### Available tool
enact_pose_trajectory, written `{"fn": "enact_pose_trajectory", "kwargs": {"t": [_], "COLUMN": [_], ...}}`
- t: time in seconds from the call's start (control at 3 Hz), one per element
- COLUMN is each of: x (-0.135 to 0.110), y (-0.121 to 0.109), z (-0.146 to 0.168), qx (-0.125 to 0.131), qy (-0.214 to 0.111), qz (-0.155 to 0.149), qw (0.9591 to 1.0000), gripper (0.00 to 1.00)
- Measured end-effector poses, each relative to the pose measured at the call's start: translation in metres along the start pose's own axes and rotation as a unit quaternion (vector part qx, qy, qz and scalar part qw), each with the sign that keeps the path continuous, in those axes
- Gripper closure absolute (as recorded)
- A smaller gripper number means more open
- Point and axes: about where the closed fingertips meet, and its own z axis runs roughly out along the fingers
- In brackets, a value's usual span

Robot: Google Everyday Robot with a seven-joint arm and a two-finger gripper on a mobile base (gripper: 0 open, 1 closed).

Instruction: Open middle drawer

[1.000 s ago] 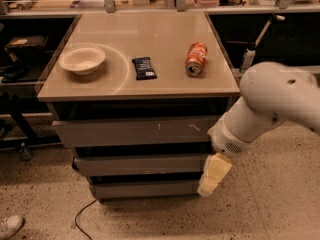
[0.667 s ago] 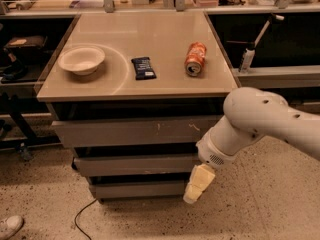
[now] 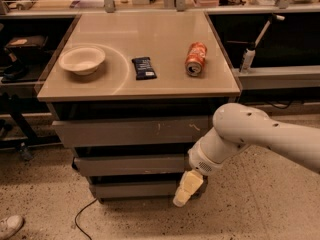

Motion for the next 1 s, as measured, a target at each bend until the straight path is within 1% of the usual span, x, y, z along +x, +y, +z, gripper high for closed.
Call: {"fn": "enact_pose_trajectory", "kwargs": {"t": [0.33, 0.67, 1.0], "x": [0.013, 0.021, 0.027], "y": [-0.015, -0.045, -0.070], "z": [0.037, 0.074, 0.099], "qx": [-0.001, 0.018, 0.031], "qy": [-0.020, -0.062, -0.087], "qz": [0.038, 0.077, 0.099], "qw": [0.9991, 0.9950, 0.9907], "gripper": [0.00, 0.00, 0.00]}}
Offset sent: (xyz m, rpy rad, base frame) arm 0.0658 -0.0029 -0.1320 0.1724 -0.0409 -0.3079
